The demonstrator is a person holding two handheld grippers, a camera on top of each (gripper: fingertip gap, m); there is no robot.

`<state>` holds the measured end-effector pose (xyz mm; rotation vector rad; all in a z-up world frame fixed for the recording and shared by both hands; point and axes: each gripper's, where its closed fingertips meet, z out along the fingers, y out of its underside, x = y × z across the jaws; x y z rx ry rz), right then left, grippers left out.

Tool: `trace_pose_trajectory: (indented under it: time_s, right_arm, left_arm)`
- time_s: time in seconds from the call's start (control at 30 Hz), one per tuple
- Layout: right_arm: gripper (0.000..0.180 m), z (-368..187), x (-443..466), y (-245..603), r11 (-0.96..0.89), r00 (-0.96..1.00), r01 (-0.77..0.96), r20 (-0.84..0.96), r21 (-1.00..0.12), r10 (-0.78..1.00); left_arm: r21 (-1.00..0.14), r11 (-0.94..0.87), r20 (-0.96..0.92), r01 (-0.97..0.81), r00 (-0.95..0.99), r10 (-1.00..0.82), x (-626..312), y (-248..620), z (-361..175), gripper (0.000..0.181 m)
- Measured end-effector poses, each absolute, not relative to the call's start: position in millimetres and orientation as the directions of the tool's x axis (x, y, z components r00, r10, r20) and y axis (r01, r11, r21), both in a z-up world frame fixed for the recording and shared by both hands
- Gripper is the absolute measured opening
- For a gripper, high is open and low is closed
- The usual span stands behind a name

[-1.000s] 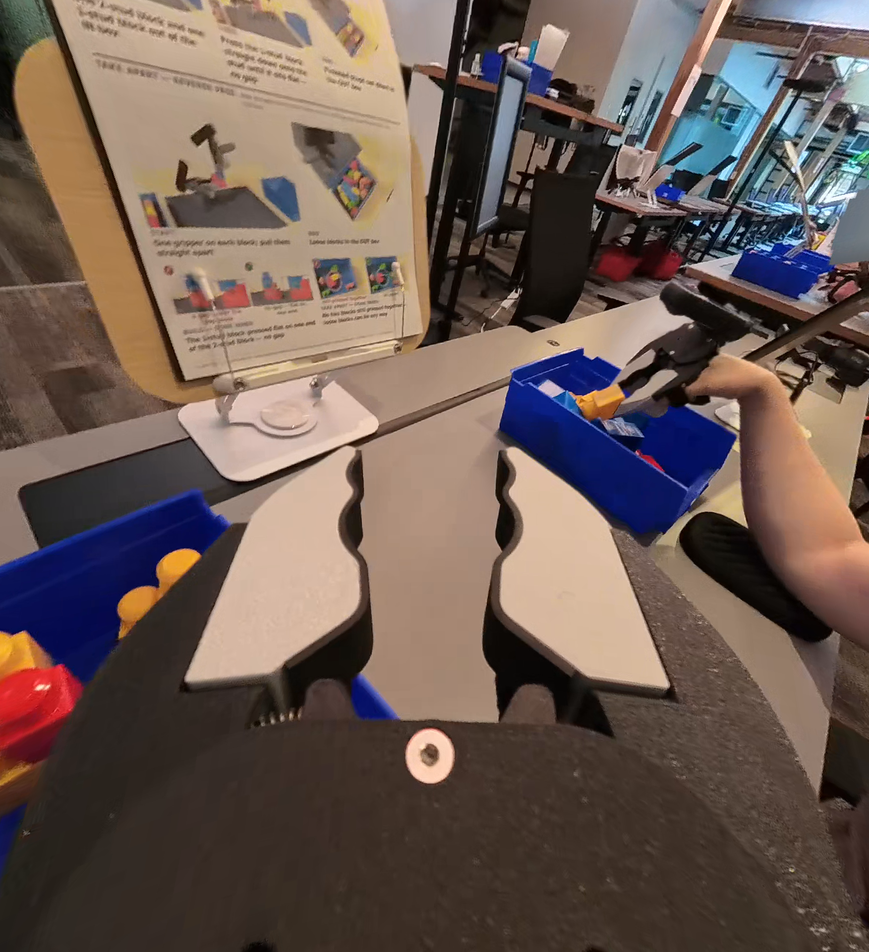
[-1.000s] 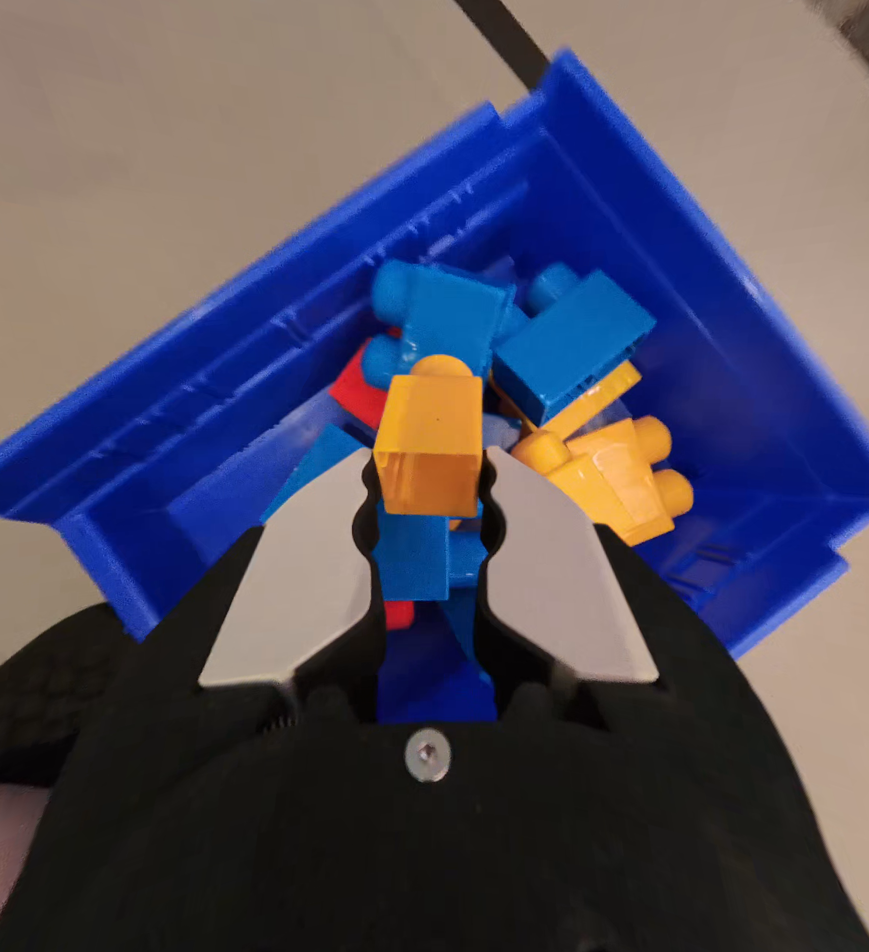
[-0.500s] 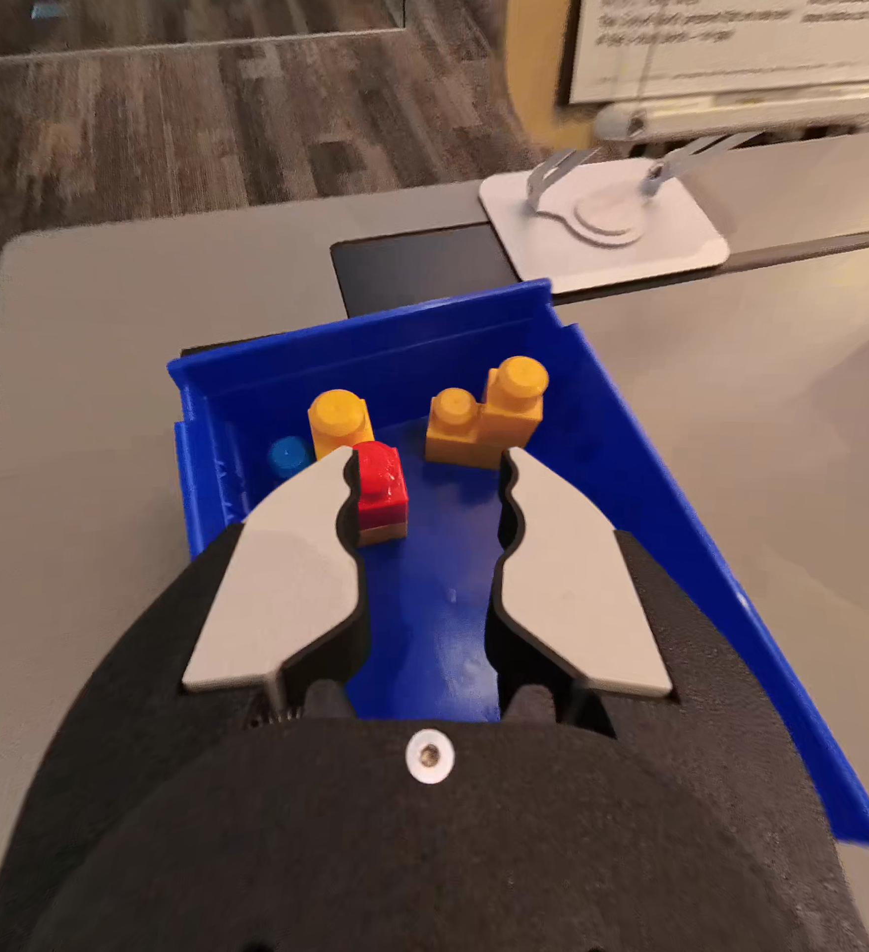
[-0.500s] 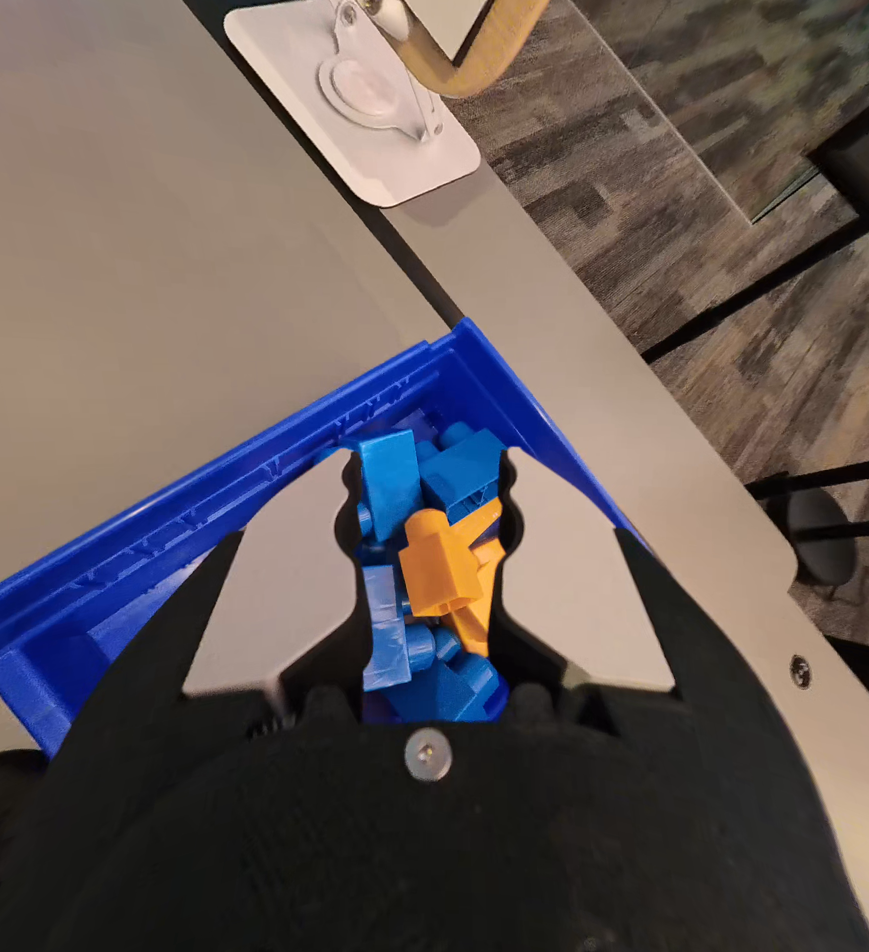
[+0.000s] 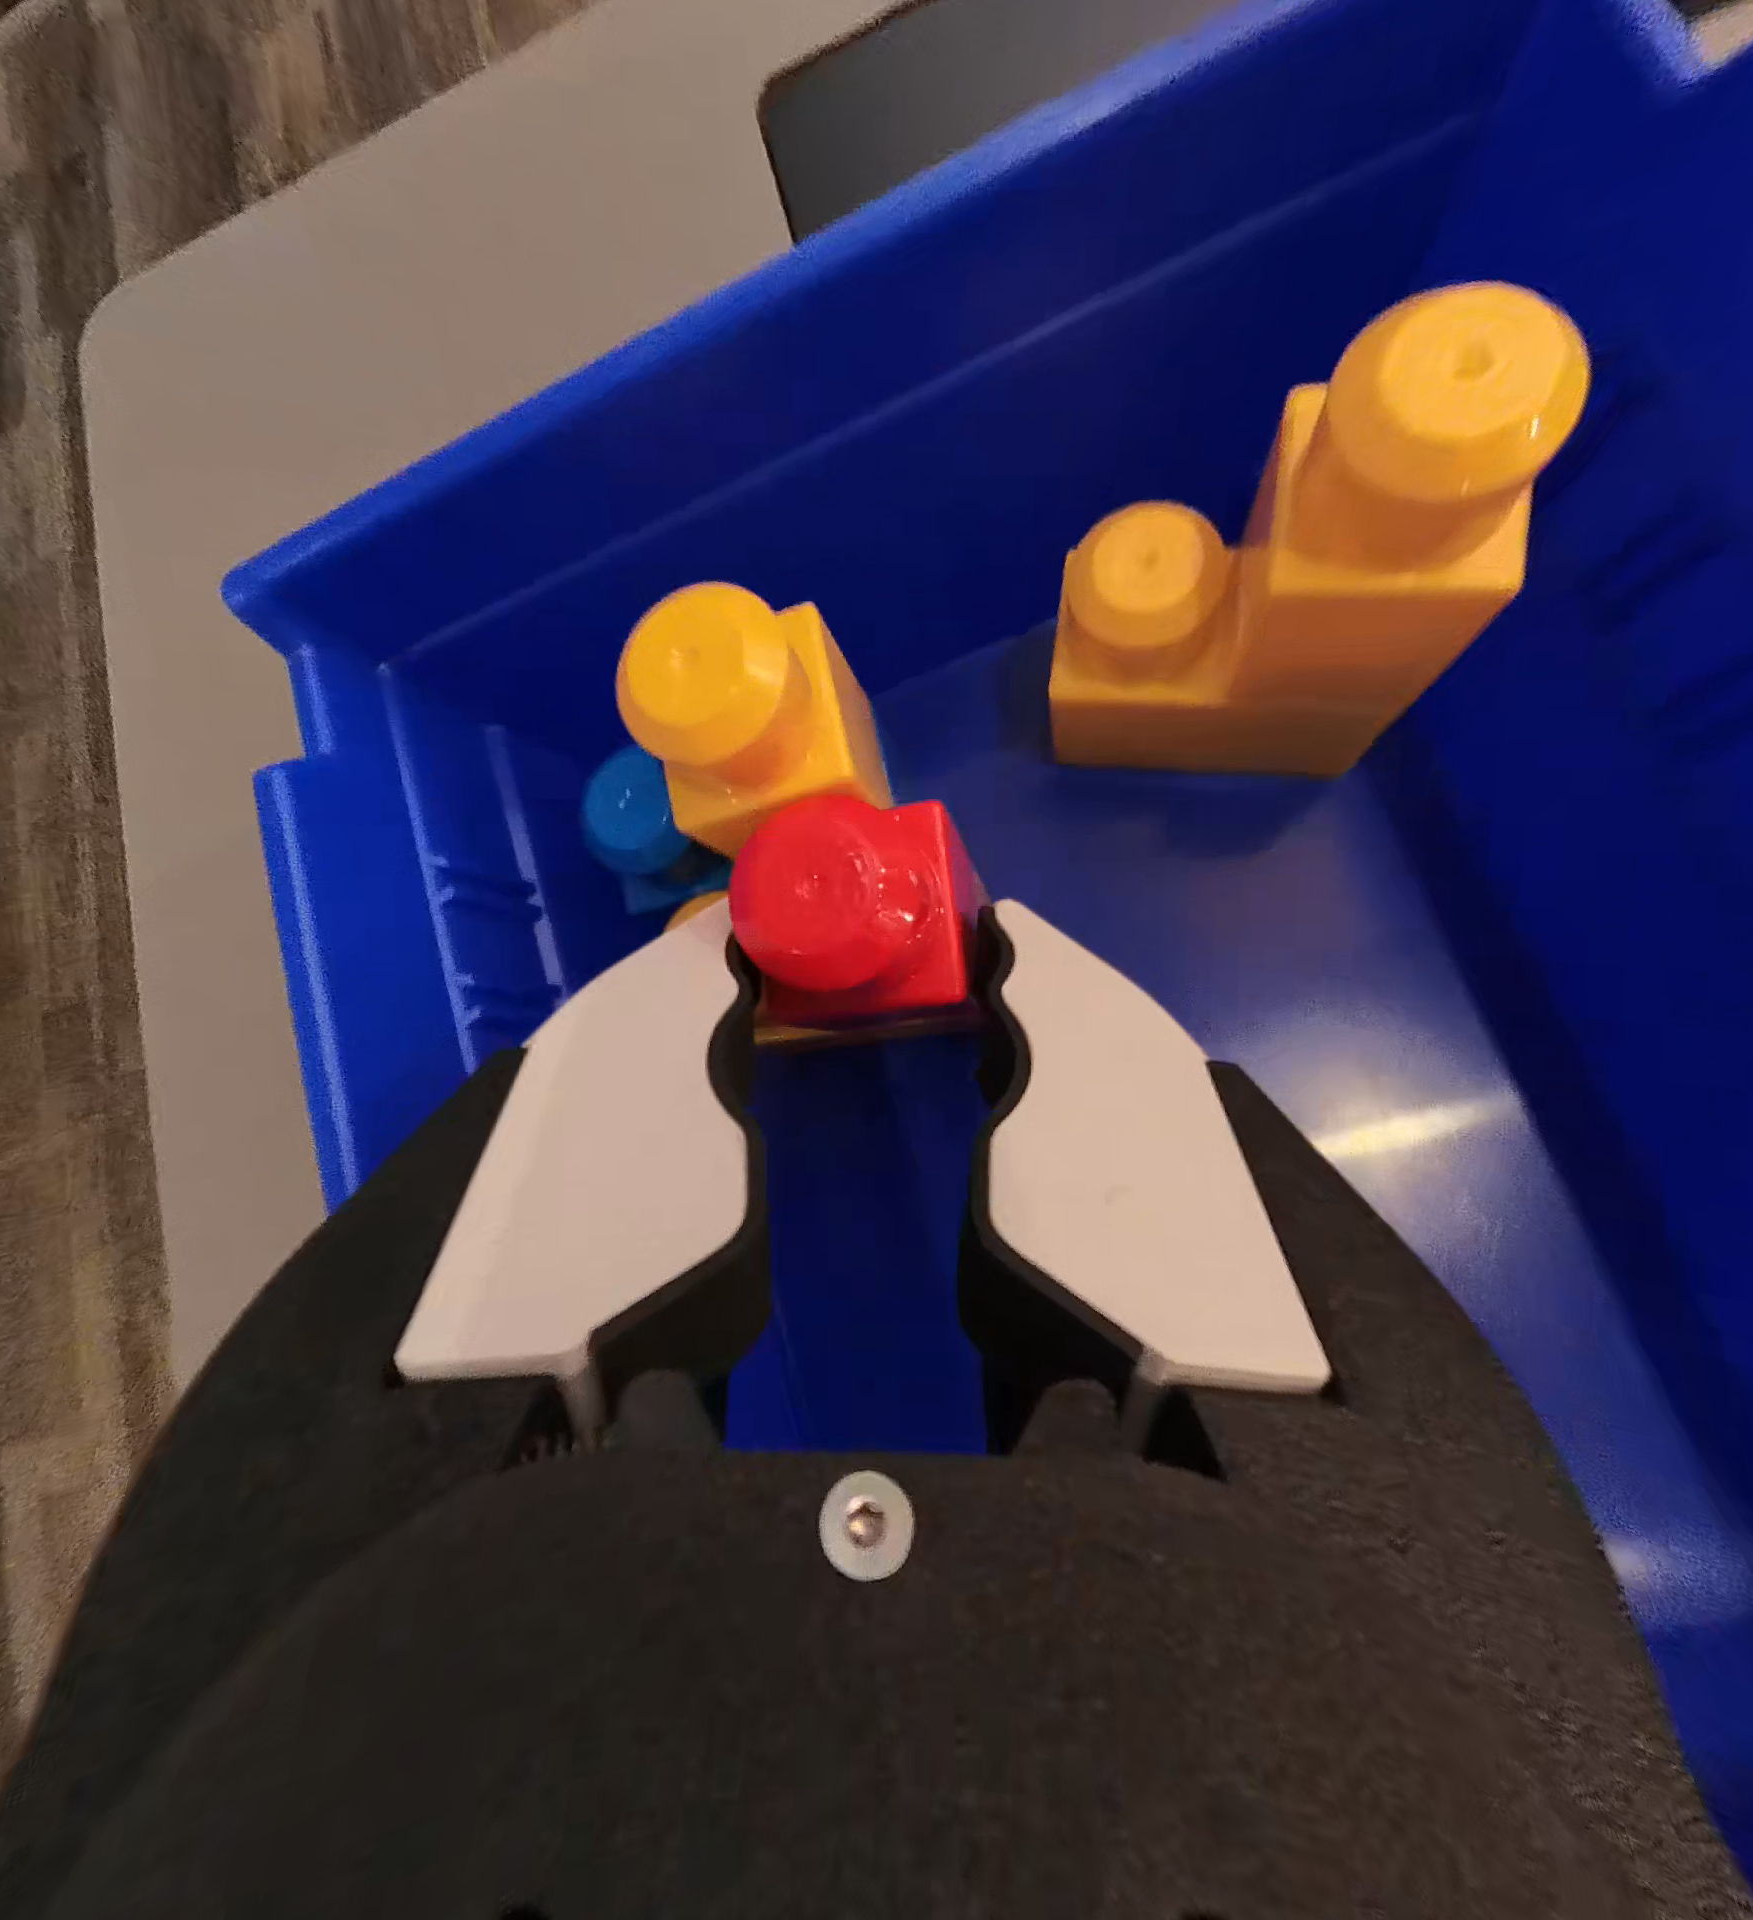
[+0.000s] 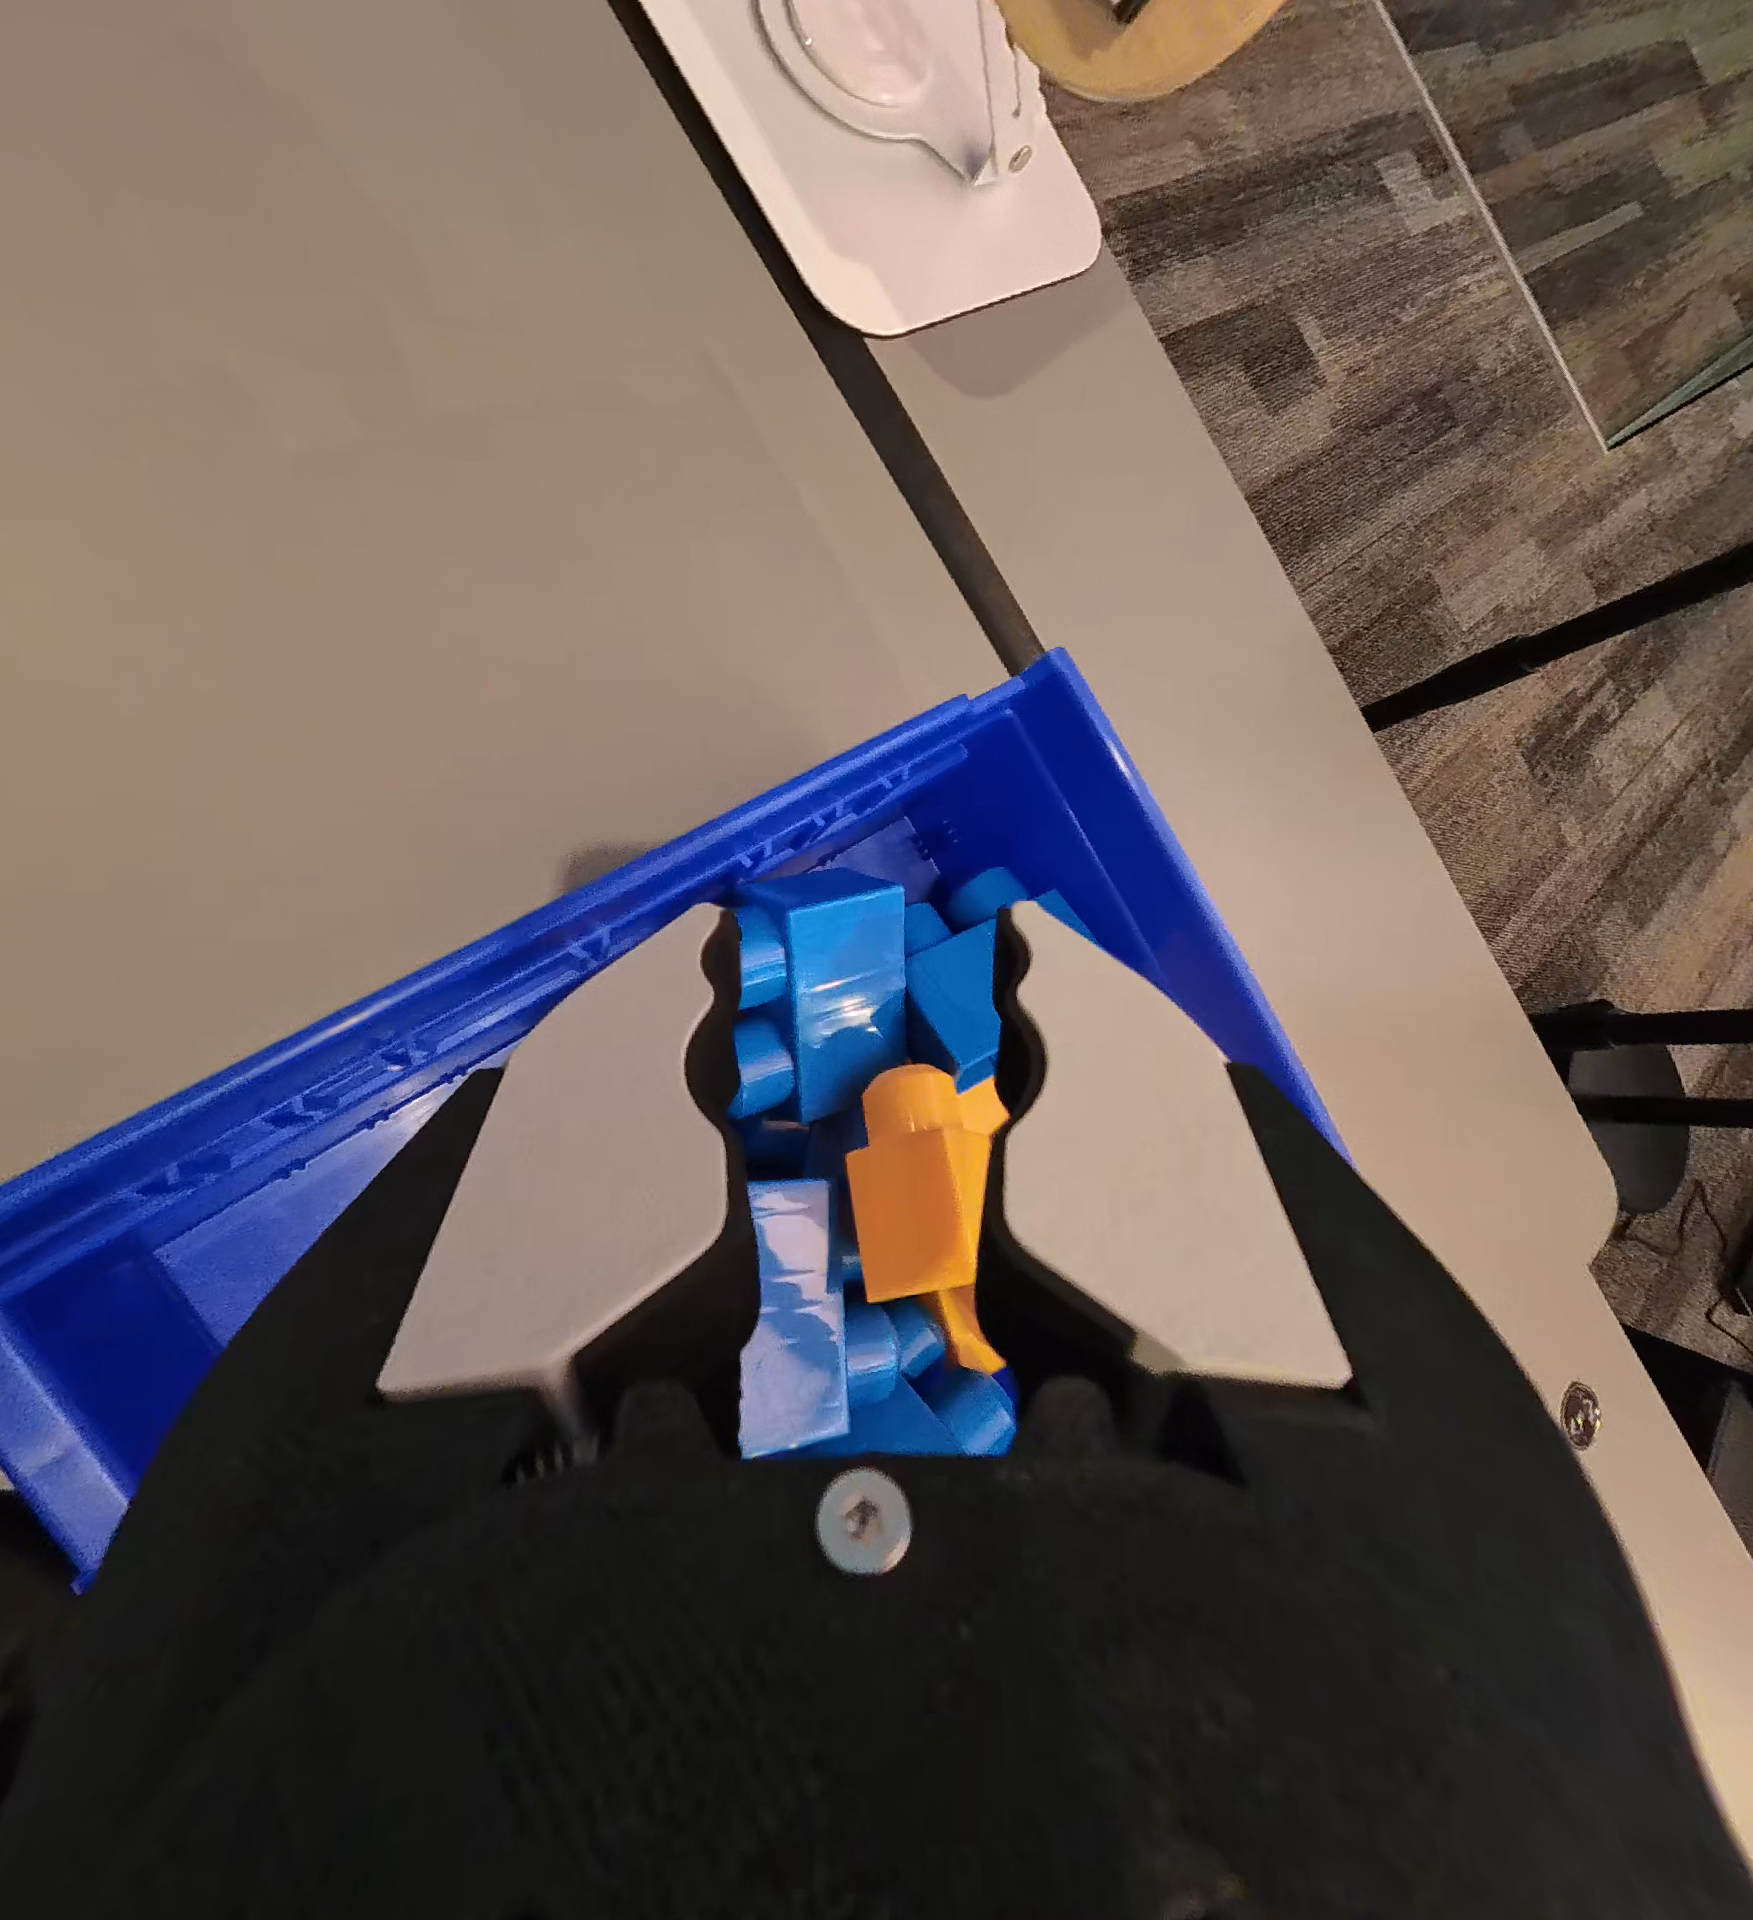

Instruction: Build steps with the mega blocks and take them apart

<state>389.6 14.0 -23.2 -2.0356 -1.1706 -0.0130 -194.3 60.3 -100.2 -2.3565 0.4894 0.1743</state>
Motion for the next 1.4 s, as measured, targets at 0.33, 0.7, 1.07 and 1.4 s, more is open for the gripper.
trace_pose_trajectory:
  time_s: [0.33,0.7,1.07,1.4]
  right_arm:
    - [0.046,3.8,319.9,15.6,-0.055,0.497,0.739,0.489,-0.671,0.717]
    - [0.071,67.9,127.2,-105.7,0.510,0.363,0.315,0.598,-0.800,0.714]
    - [0.036,78.4,129.1,-126.0,0.125,0.161,0.091,0.138,-0.988,0.977]
    - [0.037,64.6,135.3,-140.4,-0.175,-0.146,0.132,-0.194,-0.976,0.970]
  left_arm:
    - [-0.846,-0.485,0.053,-0.223,0.869,-0.492,-137.8,1.9,28.9,0.039]
    - [-0.918,-0.393,0.391,0.048,0.268,-0.881,91.4,-100.1,97.7,0.038]
    - [-0.995,-0.094,0.096,0.020,0.181,-0.979,113.1,-116.6,98.2,0.068]
    - [-1.000,-0.021,0.022,0.011,0.086,-0.996,121.6,-133.9,99.1,0.037]
